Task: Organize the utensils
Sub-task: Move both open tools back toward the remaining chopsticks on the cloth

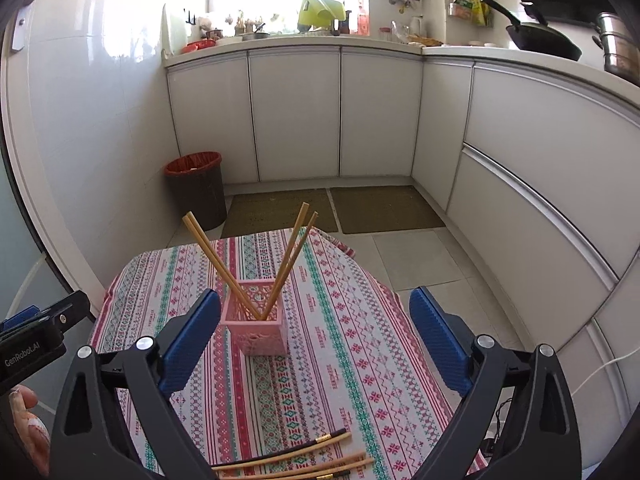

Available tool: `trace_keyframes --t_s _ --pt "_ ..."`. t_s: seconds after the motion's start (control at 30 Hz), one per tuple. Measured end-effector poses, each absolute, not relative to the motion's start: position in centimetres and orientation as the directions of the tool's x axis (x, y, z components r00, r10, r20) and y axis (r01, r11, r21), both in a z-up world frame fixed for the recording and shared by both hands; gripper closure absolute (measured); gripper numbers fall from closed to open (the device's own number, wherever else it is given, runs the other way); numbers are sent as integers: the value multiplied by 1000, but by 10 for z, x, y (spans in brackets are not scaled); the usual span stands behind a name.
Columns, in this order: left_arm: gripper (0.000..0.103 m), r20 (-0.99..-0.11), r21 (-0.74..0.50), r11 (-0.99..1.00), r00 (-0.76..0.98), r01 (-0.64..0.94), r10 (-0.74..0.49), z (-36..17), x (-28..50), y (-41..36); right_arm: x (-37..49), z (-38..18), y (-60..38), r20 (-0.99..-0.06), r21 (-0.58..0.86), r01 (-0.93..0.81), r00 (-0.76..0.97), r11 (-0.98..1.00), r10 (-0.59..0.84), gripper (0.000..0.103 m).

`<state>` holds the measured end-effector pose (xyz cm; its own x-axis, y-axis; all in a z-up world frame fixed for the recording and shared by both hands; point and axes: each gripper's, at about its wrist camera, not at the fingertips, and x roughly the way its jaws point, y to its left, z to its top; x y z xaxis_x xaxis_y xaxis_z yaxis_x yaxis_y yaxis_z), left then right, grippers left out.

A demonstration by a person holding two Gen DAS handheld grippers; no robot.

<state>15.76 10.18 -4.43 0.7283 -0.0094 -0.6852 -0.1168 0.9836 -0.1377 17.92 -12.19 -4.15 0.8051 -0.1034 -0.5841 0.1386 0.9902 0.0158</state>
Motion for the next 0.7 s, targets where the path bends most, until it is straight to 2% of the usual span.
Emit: trace_keyframes --t_s 0.27,0.43,0.57,0.7 --pt "8 -714 -123 988 699 -91 -25 -55 135 95 157 -56 -124 -639 36 151 764 988 -94 10" --pt "7 -757 -64 997 653 -53 -14 -60 119 97 136 -65 -133 -664 64 150 744 987 -70 11" --pt "7 -860 -35 999 510 -26 -17 -78 113 114 113 -85 -153 -695 96 152 718 984 -43 11" --pt "7 -969 -42 998 247 -57 -26 -120 113 146 90 -116 -172 -721 109 152 692 982 -27 11"
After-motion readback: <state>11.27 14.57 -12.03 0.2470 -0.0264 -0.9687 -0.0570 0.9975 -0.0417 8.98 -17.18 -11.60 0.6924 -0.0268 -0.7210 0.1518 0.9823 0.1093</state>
